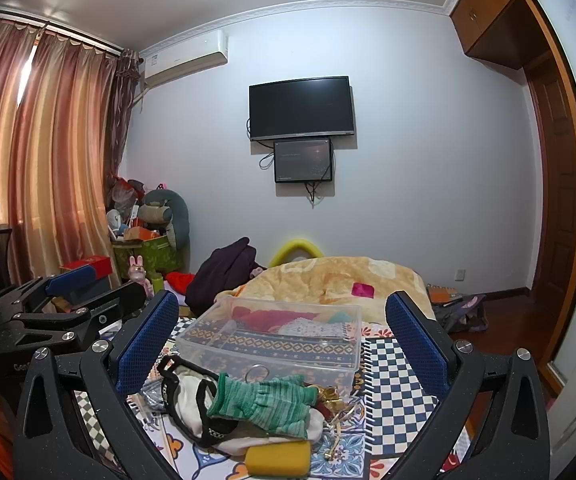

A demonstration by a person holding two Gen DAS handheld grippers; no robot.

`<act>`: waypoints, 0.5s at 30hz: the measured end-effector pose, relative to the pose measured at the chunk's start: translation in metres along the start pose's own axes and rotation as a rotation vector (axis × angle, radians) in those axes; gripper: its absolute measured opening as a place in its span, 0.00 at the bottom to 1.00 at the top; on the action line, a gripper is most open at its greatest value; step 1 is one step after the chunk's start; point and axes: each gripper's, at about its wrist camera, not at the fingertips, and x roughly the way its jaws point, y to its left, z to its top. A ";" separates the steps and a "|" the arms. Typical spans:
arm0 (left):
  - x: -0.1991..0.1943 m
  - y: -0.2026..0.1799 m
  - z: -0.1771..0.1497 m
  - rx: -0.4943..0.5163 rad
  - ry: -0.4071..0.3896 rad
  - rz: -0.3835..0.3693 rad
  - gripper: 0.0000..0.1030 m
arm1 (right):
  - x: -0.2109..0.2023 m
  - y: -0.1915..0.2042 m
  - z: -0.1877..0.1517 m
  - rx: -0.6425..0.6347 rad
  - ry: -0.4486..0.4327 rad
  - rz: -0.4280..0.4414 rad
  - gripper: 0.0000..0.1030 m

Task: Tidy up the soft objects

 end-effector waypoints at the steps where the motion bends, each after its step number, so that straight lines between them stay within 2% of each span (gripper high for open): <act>1: 0.000 0.000 0.000 0.000 0.000 0.000 1.00 | 0.000 0.000 0.000 -0.001 -0.001 0.000 1.00; 15: -0.002 0.000 0.001 0.000 -0.005 0.000 1.00 | -0.001 0.001 0.000 -0.001 -0.002 0.001 1.00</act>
